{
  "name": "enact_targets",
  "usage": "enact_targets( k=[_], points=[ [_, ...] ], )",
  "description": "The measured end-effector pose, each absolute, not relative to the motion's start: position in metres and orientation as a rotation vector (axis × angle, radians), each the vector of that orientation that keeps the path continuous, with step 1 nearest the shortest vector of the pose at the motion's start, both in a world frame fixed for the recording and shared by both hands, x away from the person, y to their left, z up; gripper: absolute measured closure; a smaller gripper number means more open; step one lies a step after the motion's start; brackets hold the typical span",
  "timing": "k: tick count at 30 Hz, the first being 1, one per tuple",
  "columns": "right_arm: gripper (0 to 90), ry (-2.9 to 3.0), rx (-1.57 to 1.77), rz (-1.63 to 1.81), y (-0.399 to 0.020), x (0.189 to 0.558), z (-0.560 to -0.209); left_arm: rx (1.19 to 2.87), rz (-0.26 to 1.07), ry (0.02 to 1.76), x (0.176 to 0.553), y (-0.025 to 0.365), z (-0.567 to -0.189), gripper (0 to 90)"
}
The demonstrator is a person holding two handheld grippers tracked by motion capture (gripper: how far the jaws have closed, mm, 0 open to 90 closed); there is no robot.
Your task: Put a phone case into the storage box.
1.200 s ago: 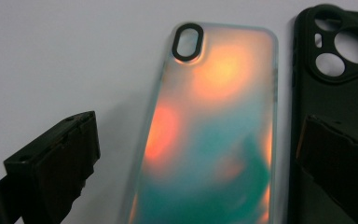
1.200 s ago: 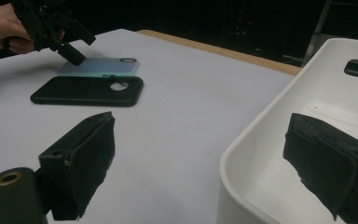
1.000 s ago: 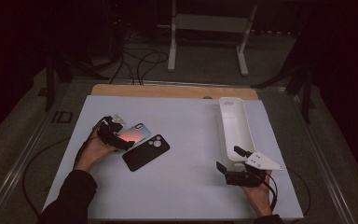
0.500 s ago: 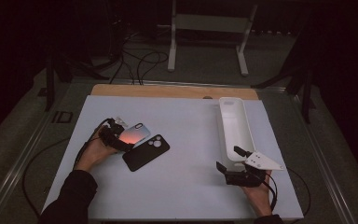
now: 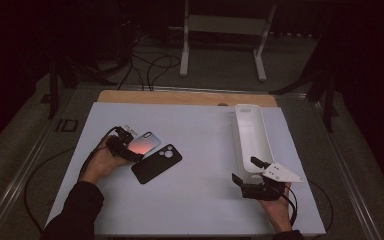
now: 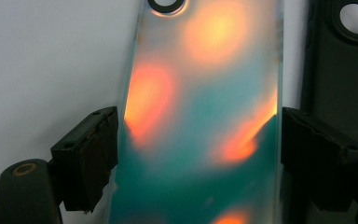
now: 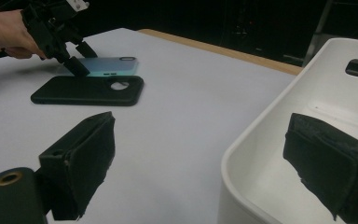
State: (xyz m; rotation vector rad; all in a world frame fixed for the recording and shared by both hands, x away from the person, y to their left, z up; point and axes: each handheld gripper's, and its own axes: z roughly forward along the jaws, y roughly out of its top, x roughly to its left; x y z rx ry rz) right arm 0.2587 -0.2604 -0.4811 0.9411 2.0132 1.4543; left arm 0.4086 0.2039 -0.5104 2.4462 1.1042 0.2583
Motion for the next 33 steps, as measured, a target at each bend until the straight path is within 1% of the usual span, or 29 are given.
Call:
enact_targets(
  k=[3, 7, 12, 15, 29, 33],
  points=[
    [9.0, 2.013, 0.944, 1.451, -0.261, 0.259, -0.481, 2.411, 0.233, 1.131, 0.409, 0.207, -0.509, 17.1],
    [9.0, 2.012, 0.947, 1.450, -0.261, 0.259, -0.481, 2.421, 0.289, 1.134, 0.408, 0.208, -0.507, 17.2],
    [8.9, 2.011, 0.946, 1.451, -0.261, 0.259, -0.481, 2.384, 0.328, 1.132, 0.406, 0.208, -0.500, 17.2],
    [8.9, 2.009, 0.952, 1.454, -0.261, 0.259, -0.481, 2.352, 0.360, 1.132, 0.402, 0.209, -0.495, 17.2],
    [8.9, 2.012, 0.969, 1.453, -0.261, 0.260, -0.481, 2.222, 0.431, 1.100, 0.382, 0.216, -0.470, 17.2],
    [8.9, 2.011, 0.970, 1.453, -0.261, 0.260, -0.481, 2.192, 0.485, 1.086, 0.373, 0.215, -0.464, 17.2]
  ],
)
